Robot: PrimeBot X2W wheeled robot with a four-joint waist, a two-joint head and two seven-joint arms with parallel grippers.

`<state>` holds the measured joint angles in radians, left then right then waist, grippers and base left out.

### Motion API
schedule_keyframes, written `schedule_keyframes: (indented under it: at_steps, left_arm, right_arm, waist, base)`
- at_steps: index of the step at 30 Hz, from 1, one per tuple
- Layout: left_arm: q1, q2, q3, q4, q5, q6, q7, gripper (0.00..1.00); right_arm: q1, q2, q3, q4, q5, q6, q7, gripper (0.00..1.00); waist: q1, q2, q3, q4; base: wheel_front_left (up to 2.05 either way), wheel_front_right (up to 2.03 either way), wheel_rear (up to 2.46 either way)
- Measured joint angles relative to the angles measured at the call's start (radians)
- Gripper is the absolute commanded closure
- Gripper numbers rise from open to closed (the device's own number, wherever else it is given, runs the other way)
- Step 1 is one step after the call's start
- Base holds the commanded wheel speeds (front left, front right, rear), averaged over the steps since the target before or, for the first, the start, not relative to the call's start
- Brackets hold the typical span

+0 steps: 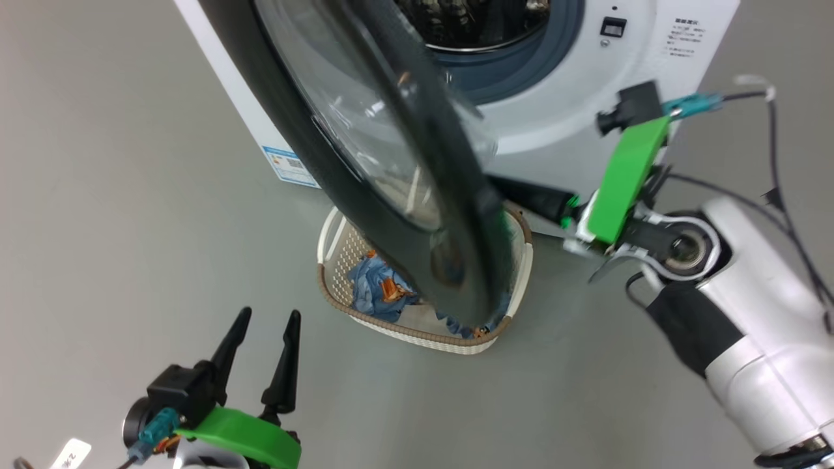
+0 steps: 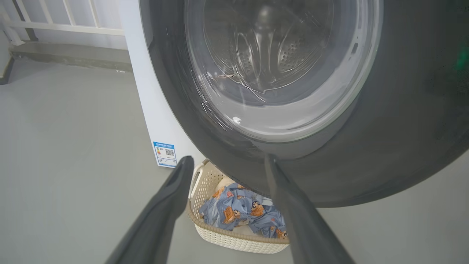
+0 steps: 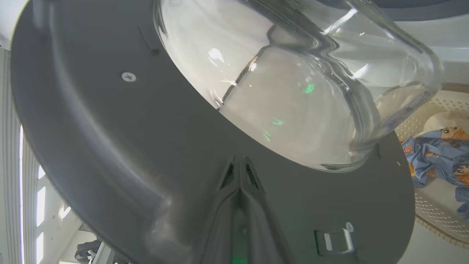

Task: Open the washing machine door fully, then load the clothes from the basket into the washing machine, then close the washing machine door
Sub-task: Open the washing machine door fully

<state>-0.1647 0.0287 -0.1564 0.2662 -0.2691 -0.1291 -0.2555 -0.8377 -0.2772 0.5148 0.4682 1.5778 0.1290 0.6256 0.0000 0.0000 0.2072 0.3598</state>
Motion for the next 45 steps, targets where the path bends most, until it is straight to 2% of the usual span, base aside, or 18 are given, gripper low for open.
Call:
schedule_keyframes:
  at_steps: [12, 20, 28, 29, 31, 32, 33, 34, 45]
  left_arm:
    - [0.018, 0.002, 0.000, -0.001, 0.000, 0.000, 0.000, 0.00]
    - [0.019, 0.002, 0.001, -0.001, 0.000, 0.000, 0.000, 0.00]
    - [0.018, 0.002, 0.003, -0.001, 0.000, 0.000, 0.000, 0.00]
    - [0.018, 0.003, 0.002, 0.000, 0.000, 0.000, 0.000, 0.00]
    - [0.017, 0.005, 0.002, 0.001, -0.001, 0.000, 0.000, 0.00]
    - [0.017, 0.009, 0.001, 0.002, -0.002, 0.000, 0.000, 0.00]
    - [0.017, 0.014, -0.001, 0.003, -0.008, 0.000, 0.000, 0.00]
    - [0.017, 0.021, -0.001, 0.004, -0.014, 0.000, 0.000, 0.00]
    - [0.039, 0.100, -0.012, -0.004, -0.055, 0.000, 0.000, 0.00]
  right_arm:
    - [0.062, 0.088, 0.067, -0.049, 0.000, 0.000, 0.042, 1.00]
    - [0.063, 0.115, 0.089, -0.053, -0.005, 0.000, 0.040, 1.00]
    - [0.088, 0.118, 0.086, -0.053, -0.013, 0.000, -0.004, 1.00]
    - [0.099, 0.117, 0.086, -0.053, -0.015, 0.000, -0.009, 0.93]
    - [0.116, 0.112, 0.085, -0.053, -0.023, 0.000, -0.031, 0.58]
    - [0.125, 0.107, 0.084, -0.054, -0.025, 0.000, -0.039, 0.51]
    - [0.133, 0.099, 0.084, -0.056, -0.029, 0.000, -0.048, 0.04]
    - [0.143, 0.089, 0.083, -0.059, -0.030, 0.000, -0.058, 0.00]
    - [0.271, 0.010, 0.060, -0.094, -0.037, 0.000, -0.170, 0.00]
  waist:
    - [0.0000, 0.0000, -0.028, 0.035]
    - [0.0000, 0.0001, -0.035, 0.049]
    - [0.0000, 0.0001, -0.052, 0.032]
    - [0.0000, 0.0000, -0.055, 0.029]
    - [0.0000, 0.0000, -0.061, 0.019]
    - [0.0000, 0.0001, -0.064, 0.014]
    - [0.0000, 0.0000, -0.067, 0.008]
    - [0.0000, 0.0000, -0.071, 0.002]
    - [0.0000, 0.0001, -0.118, -0.081]
  base:
    - [0.00, 0.00, 0.00]
    - [0.00, 0.00, 0.00]
    - [0.00, 0.00, 0.00]
    - [0.00, 0.00, 0.00]
    - [0.00, 0.00, 0.00]
    - [0.00, 0.00, 0.00]
    - [0.00, 0.00, 0.00]
    - [0.00, 0.00, 0.00]
    - [0.00, 0.00, 0.00]
